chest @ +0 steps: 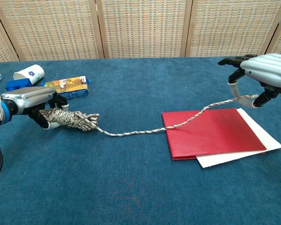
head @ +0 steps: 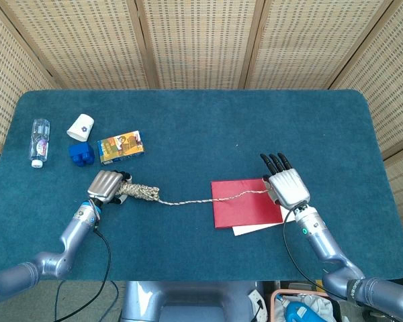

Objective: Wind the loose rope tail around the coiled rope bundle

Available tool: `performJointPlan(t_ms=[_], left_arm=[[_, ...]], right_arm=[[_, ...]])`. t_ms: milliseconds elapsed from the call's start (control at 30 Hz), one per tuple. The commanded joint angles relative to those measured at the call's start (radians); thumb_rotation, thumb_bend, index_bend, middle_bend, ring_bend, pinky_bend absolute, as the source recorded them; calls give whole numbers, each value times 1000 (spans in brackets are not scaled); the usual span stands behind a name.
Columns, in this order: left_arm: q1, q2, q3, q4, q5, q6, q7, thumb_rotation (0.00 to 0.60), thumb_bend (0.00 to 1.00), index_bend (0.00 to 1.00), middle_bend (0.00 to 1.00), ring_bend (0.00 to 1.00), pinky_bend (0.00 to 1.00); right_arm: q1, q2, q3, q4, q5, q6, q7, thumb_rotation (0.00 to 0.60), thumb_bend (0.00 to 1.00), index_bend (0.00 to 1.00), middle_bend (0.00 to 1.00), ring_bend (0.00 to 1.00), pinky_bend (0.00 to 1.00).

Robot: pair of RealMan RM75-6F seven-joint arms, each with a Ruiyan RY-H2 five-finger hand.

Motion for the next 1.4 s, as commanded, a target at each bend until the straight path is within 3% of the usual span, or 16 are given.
performJointPlan(t_ms=[33,433,633,800,967,1100,1400], left_arm=[[-4,-1,-3,3,19,16,-17,600,487,608,485,436,552],[-35,6,-46,13,37,35,-81,600,498,673,513,456,570],[-60,-29,-91,41,25,41,-151,600,504,695,534,473,579],[-92,-52,-96,76,39,41,-133,600,510,708,545,485,579],[-126,-79,-90,110,58,30,-114,600,514,721,554,492,581],[-144,-94,-94,119,58,21,-118,600,517,730,560,497,583],[-162,-98,-64,122,109,11,-174,600,522,750,571,501,583]], right_arm=[[-6,12,-4,-16,-16,12,6,600,494,692,0,0,0],[-36,115,-4,-171,-106,99,10,600,494,694,0,0,0],[-49,166,-6,-275,-150,134,-14,600,494,695,0,0,0],[-49,211,15,-354,-182,163,-27,600,494,699,0,0,0],[-23,282,85,-456,-165,162,-24,600,494,700,0,0,0],[10,351,169,-542,-88,131,8,600,494,701,0,0,0],[106,495,366,-678,203,22,121,600,494,702,0,0,0]])
